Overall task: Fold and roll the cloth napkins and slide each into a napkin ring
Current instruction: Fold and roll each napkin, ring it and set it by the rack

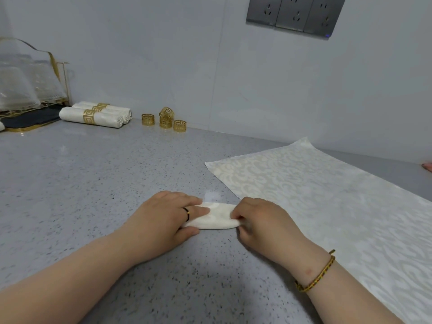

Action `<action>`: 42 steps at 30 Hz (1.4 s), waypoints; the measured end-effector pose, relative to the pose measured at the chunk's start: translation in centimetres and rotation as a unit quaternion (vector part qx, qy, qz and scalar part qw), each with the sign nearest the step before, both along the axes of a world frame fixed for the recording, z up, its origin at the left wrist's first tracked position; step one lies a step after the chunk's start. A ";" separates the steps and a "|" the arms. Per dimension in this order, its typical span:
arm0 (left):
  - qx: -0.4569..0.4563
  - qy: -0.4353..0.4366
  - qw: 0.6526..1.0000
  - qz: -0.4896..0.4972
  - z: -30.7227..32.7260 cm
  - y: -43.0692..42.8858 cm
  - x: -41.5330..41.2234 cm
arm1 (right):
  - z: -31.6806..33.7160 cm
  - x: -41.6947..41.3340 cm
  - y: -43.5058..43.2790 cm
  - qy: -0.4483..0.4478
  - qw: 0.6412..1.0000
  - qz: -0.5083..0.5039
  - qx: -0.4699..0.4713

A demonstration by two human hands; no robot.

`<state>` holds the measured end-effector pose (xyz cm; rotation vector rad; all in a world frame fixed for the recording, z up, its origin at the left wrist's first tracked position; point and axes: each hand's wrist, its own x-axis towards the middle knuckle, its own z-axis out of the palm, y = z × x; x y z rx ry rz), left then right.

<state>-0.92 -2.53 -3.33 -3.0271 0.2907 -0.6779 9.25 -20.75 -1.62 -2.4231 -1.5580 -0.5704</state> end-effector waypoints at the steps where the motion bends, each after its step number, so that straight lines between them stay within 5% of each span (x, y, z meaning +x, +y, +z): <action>1: -0.001 0.003 1.000 0.000 0.0 0.0 0.0 | 0.7 -0.1 0.2 0.033 0.999 -0.009 -0.025; 5: -0.004 0.010 1.000 -0.002 0.0 0.1 0.0 | 3.7 1.2 0.8 0.259 0.957 -0.024 -0.129; 8: -0.007 0.012 1.000 0.008 0.2 0.0 -0.1 | 4.2 2.6 0.9 0.438 0.895 -0.029 -0.080; 12: -0.017 0.017 1.000 0.002 0.3 0.1 -0.2 | 2.8 3.4 0.4 0.557 0.830 -0.028 0.003; 28: -0.027 0.019 0.998 0.048 2.6 -2.1 0.0 | 2.6 3.2 1.0 0.442 0.897 -0.012 -0.008; 33: -0.078 0.124 0.986 0.082 2.6 -4.9 4.0 | 2.2 3.2 0.8 0.441 0.897 -0.008 0.024; 39: -0.142 0.146 0.970 0.132 2.0 -4.8 5.5 | 1.8 3.3 0.5 0.474 0.879 0.009 0.049; 42: -0.124 0.109 0.975 0.148 1.9 -3.9 5.2 | 1.7 3.1 0.7 0.517 0.846 0.022 0.132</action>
